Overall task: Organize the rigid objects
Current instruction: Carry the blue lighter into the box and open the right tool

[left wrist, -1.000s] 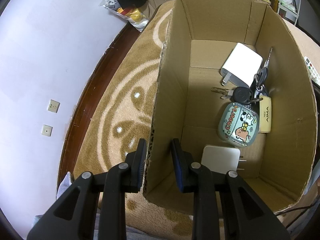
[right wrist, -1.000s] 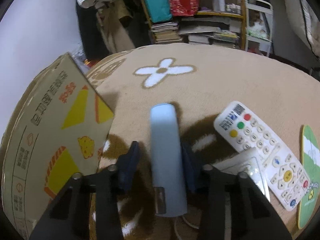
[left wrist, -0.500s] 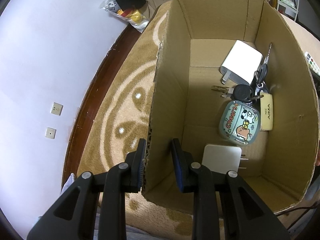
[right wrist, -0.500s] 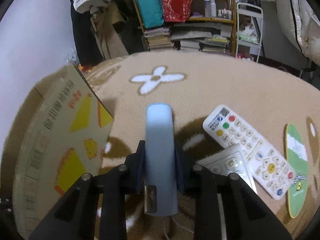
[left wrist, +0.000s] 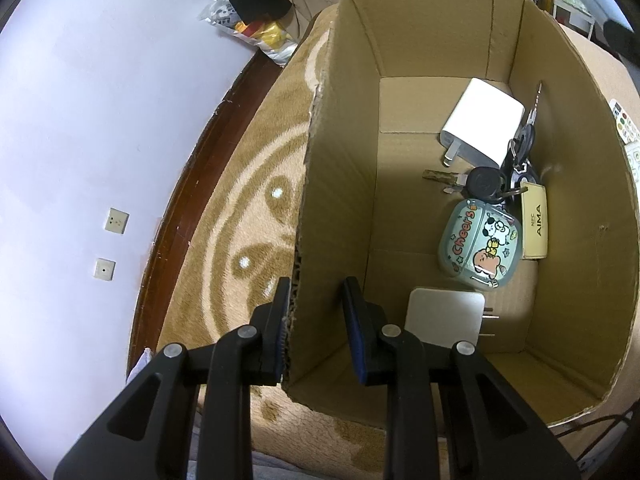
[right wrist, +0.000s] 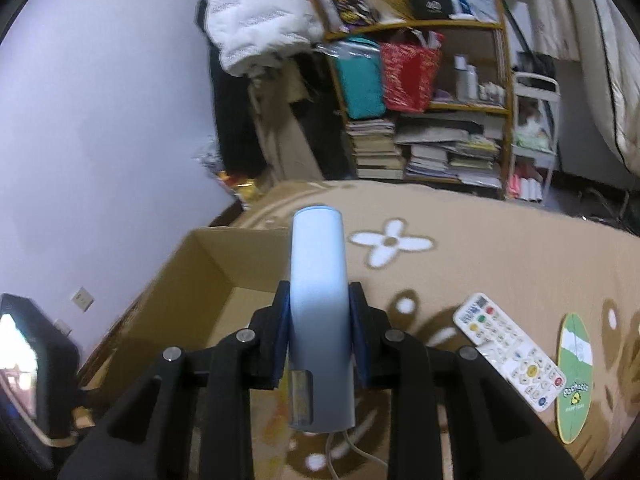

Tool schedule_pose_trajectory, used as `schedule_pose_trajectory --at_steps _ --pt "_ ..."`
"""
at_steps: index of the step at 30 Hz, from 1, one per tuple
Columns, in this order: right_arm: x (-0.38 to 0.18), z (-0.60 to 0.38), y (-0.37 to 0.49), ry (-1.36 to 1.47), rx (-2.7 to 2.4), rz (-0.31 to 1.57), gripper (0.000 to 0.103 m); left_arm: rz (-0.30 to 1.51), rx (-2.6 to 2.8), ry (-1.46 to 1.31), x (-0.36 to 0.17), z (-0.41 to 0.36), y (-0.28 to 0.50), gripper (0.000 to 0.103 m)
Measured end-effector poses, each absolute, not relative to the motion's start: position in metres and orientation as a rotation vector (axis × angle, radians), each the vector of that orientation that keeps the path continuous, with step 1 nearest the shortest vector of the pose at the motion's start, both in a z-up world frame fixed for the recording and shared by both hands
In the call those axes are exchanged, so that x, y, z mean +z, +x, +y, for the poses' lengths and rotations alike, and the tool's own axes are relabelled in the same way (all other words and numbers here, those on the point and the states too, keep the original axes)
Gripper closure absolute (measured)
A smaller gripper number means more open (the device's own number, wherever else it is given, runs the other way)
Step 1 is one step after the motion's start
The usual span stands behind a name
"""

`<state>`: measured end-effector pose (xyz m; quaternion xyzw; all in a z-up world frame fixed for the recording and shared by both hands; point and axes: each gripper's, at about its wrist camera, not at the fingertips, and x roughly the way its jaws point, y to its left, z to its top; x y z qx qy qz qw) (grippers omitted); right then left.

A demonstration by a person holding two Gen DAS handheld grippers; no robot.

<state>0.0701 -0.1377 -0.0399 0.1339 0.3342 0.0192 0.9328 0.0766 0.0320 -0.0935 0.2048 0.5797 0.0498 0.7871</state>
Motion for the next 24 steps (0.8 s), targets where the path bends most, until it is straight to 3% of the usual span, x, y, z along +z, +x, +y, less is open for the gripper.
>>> schedule_pose_trajectory --at_steps 9,24 --pt "-0.027 -0.093 0.06 0.193 0.165 0.675 0.075 1.258 0.104 0.407 -0.093 0.037 0.079 0.078" --pt "-0.071 -0.086 0.067 0.201 0.214 0.782 0.075 1.27 0.092 0.366 -0.093 0.042 0.079 0.08"
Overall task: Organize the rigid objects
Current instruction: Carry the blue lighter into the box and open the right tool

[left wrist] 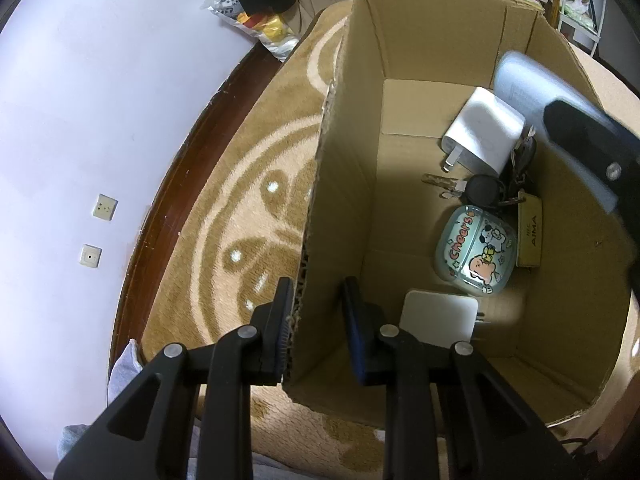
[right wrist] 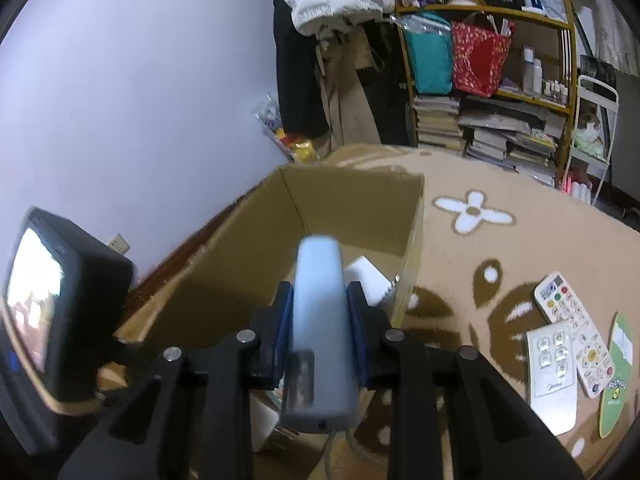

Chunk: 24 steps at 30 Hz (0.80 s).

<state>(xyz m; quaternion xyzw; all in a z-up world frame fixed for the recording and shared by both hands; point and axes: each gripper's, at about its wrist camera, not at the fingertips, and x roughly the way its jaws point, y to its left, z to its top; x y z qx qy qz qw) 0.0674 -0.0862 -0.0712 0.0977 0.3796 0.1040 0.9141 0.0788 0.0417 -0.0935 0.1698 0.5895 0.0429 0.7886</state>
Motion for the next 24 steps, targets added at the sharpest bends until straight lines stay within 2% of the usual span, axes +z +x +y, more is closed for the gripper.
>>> schedule_pose_trajectory --at_steps 3,13,15,17,22,24 --pt "-0.07 -0.086 0.067 0.203 0.228 0.766 0.082 1.271 0.093 0.367 -0.095 0.042 0.079 0.08" --pt "-0.047 -0.104 0.063 0.174 0.136 0.718 0.081 1.277 0.098 0.371 -0.096 0.04 0.078 0.08" --pt "-0.045 -0.115 0.063 0.181 0.106 0.709 0.077 1.276 0.098 0.375 -0.097 0.04 0.078 0.08" --pt "-0.046 -0.127 0.064 0.186 0.072 0.702 0.064 1.277 0.098 0.373 -0.097 0.04 0.078 0.08" --pt "-0.058 -0.149 0.067 0.136 0.005 0.742 0.054 1.28 0.098 0.369 -0.097 0.039 0.08 0.08" --pt "-0.065 -0.156 0.067 0.138 -0.015 0.761 0.046 1.279 0.099 0.373 -0.097 0.039 0.08 0.08"
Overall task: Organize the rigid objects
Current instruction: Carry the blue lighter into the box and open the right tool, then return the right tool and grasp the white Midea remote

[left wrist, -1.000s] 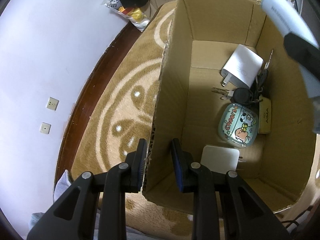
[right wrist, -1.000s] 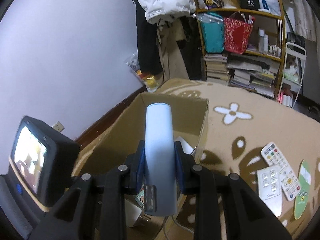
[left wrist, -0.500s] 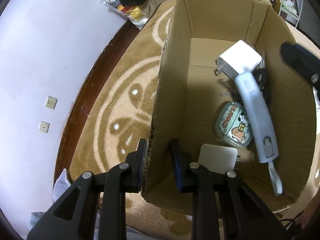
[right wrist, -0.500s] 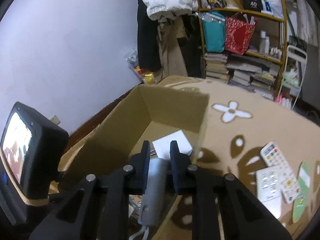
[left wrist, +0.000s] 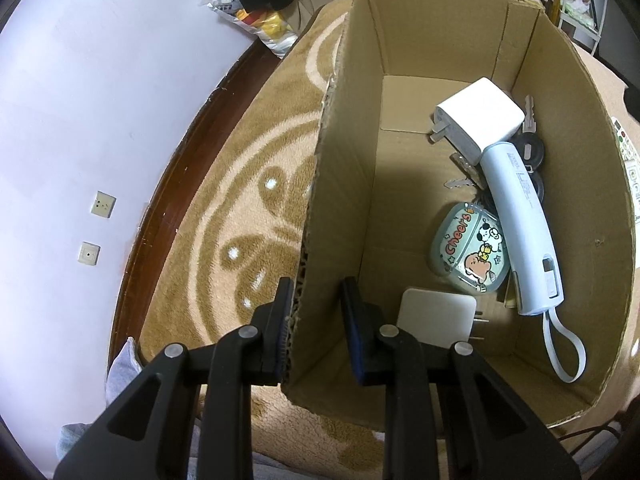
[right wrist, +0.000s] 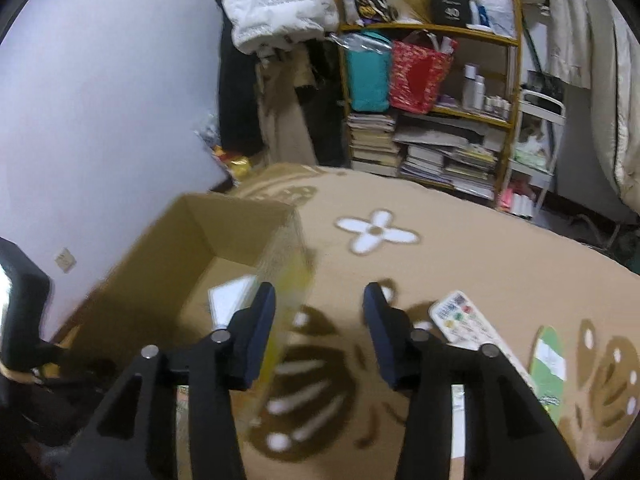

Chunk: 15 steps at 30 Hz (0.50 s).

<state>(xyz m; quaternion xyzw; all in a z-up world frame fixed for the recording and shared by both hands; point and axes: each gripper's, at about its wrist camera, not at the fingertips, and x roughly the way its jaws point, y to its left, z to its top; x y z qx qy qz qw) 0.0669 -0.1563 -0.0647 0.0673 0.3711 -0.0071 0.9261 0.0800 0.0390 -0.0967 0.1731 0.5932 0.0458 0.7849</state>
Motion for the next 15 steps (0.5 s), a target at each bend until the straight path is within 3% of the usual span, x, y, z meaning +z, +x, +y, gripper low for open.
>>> schedule_pose_trajectory --at_steps 8,15 --pt "-0.096 -0.182 0.065 0.122 -0.105 0.86 0.017 1.28 0.1 0.378 -0.099 0.039 0.08 0.079" --pt "-0.118 -0.207 0.061 0.153 -0.154 0.92 0.0 1.286 0.097 0.367 -0.1 0.041 0.081 0.079"
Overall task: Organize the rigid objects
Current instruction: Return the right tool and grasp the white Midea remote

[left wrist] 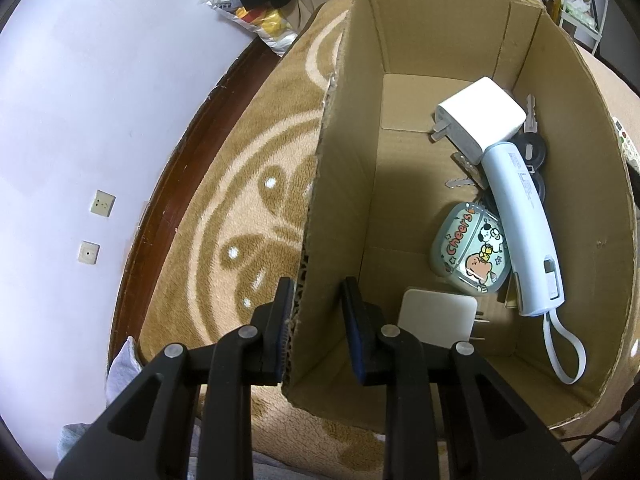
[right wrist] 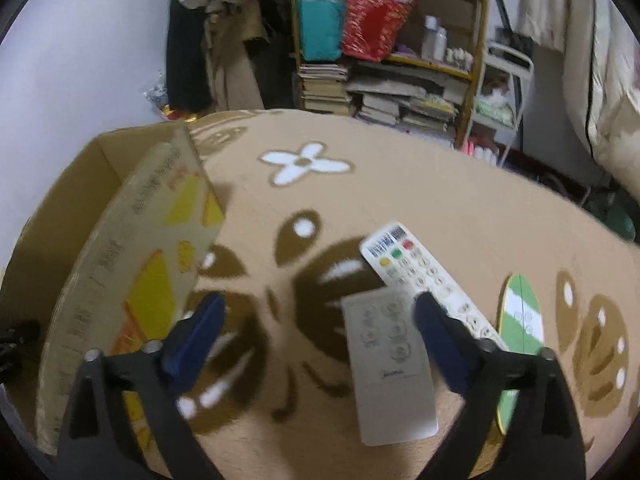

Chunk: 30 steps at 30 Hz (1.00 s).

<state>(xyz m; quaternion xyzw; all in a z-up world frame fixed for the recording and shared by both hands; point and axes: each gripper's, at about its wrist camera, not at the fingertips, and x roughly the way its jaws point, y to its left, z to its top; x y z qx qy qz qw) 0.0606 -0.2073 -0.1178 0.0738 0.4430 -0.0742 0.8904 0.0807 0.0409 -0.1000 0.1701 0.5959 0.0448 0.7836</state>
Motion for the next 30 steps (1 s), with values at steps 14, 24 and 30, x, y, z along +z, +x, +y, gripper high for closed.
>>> schedule_pose_trajectory --at_steps 14,24,30 --pt "-0.151 -0.233 0.049 0.218 -0.135 1.065 0.025 1.285 0.098 0.392 -0.104 0.039 0.08 0.078" --pt "-0.162 -0.236 0.05 0.227 -0.175 1.084 0.049 1.286 0.097 0.393 -0.103 0.038 0.079 0.078" --pt "-0.162 -0.236 0.052 0.224 -0.187 1.076 0.049 1.285 0.098 0.398 -0.103 0.037 0.079 0.078"
